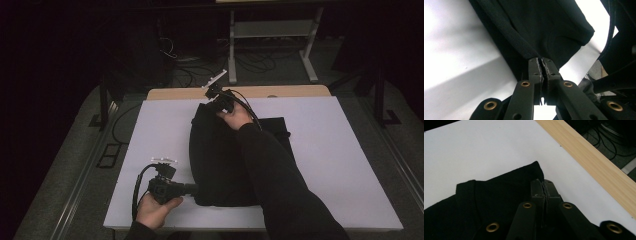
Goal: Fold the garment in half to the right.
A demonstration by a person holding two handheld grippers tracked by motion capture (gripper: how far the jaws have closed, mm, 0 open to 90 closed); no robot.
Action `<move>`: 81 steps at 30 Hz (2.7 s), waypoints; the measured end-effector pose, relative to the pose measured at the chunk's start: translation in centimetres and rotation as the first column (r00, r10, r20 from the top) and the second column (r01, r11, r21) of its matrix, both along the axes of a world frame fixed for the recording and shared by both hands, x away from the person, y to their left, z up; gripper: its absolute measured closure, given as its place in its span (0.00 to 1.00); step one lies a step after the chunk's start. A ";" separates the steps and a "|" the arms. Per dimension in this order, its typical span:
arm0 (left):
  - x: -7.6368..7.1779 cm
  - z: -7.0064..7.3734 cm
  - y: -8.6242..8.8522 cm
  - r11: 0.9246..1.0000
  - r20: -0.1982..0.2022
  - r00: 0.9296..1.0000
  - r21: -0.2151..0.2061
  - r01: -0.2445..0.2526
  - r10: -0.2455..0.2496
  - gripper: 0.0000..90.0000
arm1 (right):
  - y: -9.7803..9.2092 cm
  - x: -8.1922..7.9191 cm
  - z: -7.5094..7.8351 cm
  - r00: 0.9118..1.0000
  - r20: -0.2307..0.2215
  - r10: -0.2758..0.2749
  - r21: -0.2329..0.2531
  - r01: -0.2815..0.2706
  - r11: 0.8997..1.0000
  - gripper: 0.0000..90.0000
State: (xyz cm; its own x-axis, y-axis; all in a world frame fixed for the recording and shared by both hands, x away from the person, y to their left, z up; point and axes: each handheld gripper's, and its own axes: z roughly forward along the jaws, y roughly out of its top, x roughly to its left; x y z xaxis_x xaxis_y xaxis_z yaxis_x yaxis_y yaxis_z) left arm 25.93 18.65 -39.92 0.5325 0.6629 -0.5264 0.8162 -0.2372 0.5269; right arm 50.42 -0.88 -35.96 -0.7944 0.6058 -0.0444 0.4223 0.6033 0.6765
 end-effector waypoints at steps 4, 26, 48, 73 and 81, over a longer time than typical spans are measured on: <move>0.2 0.4 -1.0 1.000 0.010 1.000 -0.002 0.025 -0.025 0.95 | -1.0 -0.2 0.3 1.000 -0.002 -0.026 0.025 0.026 0.999 0.97; 1.5 2.3 -6.8 0.992 0.050 0.991 -0.007 0.127 -0.127 0.95 | -6.4 -0.5 1.7 0.994 0.005 -0.107 0.076 0.106 0.991 0.97; 2.2 2.0 -12.3 0.981 0.041 0.981 -0.042 0.190 -0.189 0.95 | -11.6 -1.0 1.4 0.986 0.010 -0.166 0.156 0.162 0.974 0.97; 2.9 0.8 -17.4 0.961 0.016 0.961 -0.031 0.275 -0.274 0.95 | -17.0 -1.7 -0.1 0.972 -0.024 -0.233 0.229 0.232 0.945 0.97; 3.0 0.5 -19.3 0.952 0.008 0.952 -0.024 0.306 -0.306 0.95 | -18.6 -2.0 -0.9 0.966 -0.041 -0.256 0.238 0.259 0.936 0.97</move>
